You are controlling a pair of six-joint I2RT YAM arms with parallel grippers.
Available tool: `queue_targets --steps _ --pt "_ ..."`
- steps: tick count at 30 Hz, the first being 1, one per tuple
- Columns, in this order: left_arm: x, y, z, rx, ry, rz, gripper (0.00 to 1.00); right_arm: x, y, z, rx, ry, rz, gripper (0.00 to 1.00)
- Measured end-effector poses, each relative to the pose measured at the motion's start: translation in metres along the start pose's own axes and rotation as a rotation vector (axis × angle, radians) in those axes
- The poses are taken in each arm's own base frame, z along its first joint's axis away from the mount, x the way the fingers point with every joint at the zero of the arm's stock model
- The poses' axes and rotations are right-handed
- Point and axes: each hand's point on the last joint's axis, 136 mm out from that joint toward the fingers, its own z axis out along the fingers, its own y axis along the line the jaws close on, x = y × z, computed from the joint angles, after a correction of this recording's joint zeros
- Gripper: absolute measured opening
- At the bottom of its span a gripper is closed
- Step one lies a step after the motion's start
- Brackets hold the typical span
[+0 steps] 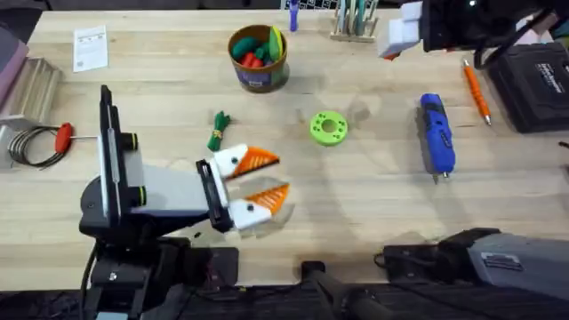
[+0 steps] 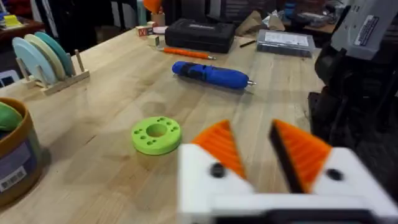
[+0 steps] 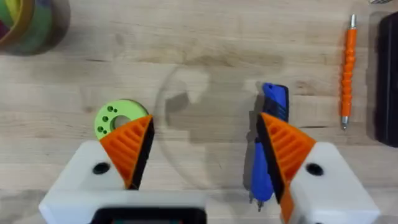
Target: Pick up the gripper from the table and insert it into the empty holder that is missing its gripper. Then pick up a screw, insert it into the mounting hole, and use the screwdriver to tighten it. Finally, clean up the table by picking up the vegetable and placing it into the bucket.
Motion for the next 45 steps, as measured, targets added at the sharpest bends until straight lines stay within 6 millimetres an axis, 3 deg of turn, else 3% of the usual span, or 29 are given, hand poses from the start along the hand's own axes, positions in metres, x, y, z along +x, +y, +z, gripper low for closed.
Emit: queue_targets --steps 2,3,4,14,21,28,33,45 --pt "0.0 0.0 0.0 0.0 0.0 0.0 0.142 0.0 0.0 0.0 0.0 0.0 0.0 0.987" --pt "0.0 0.0 0.0 0.0 0.0 0.006 0.037 0.0 0.0 0.0 0.0 0.0 0.0 0.986" --pt "0.0 0.0 0.0 0.0 0.0 0.005 0.014 0.0 0.0 0.0 0.0 0.0 0.0 0.987" --pt "0.0 0.0 0.0 0.0 0.0 0.005 0.01 0.014 -0.009 0.009 0.023 0.054 0.043 0.986" --pt "0.0 0.0 0.0 0.0 0.0 0.005 0.01 0.04 -0.034 0.042 0.021 0.142 0.103 0.987" --pt "0.0 0.0 0.0 0.0 0.0 0.005 0.01 0.044 -0.069 0.048 -0.046 0.165 0.127 0.987" --pt "0.0 0.0 0.0 0.0 0.0 0.005 0.01 0.066 -0.095 0.052 -0.028 0.258 0.163 0.989" --pt "0.0 0.0 0.0 0.0 0.0 0.005 0.01 0.1 -0.095 0.119 -0.063 0.495 0.136 0.989"
